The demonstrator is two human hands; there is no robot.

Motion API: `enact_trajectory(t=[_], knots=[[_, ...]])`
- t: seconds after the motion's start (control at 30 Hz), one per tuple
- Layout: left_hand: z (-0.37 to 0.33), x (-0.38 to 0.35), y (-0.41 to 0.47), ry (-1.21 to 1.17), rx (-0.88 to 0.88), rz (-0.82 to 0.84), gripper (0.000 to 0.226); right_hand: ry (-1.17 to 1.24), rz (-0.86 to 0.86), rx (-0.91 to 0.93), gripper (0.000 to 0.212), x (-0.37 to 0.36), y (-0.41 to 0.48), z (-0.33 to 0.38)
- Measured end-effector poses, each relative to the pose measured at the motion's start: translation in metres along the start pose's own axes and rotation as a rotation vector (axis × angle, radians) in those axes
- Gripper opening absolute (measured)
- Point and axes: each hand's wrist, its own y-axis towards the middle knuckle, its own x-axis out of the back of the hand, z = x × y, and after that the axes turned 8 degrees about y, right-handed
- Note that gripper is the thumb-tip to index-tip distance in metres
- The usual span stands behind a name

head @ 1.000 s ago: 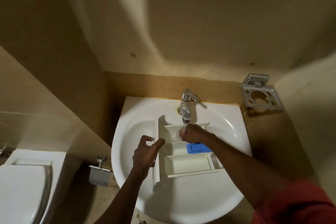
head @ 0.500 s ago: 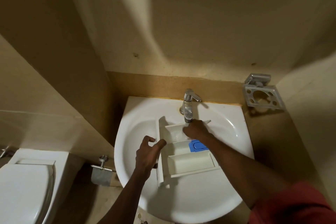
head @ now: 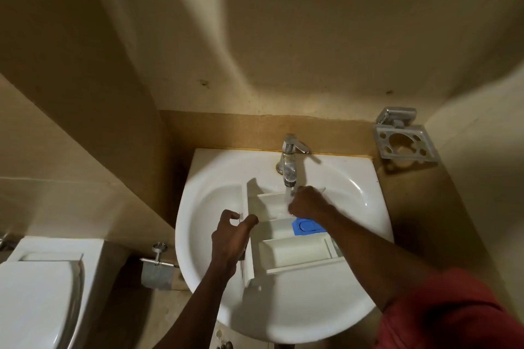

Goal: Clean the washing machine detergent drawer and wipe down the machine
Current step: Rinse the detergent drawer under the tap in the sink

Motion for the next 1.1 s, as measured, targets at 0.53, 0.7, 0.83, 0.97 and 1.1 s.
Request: enact_trajectory(t=[0.53, 0.7, 0.83, 0.97, 1.1], knots=[[0.001, 0.014, -0.001, -0.004, -0.031, -0.054, 0.038, 0.011, 0.339, 0.141, 0.033, 0.012, -0.011, 0.026], [-0.001, 0.012, 0.000, 0.027, -0.075, -0.071, 0.037, -0.083, 0.107, 0.160, 0.025, 0.017, -0.019, -0.011], [-0.001, 0.014, 0.002, 0.025, -0.050, -0.070, 0.040, 0.092, -0.351, 0.153, 0.015, -0.002, -0.026, -0.037], [-0.002, 0.013, -0.006, 0.024, -0.050, -0.038, 0.048, 0.507, -0.380, -0.087, 0.037, -0.012, -0.030, -0.033], [-0.007, 0.020, -0.014, -0.065, 0.022, -0.063, 0.055, 0.616, -0.157, -0.318, 0.060, -0.012, -0.035, -0.028]])
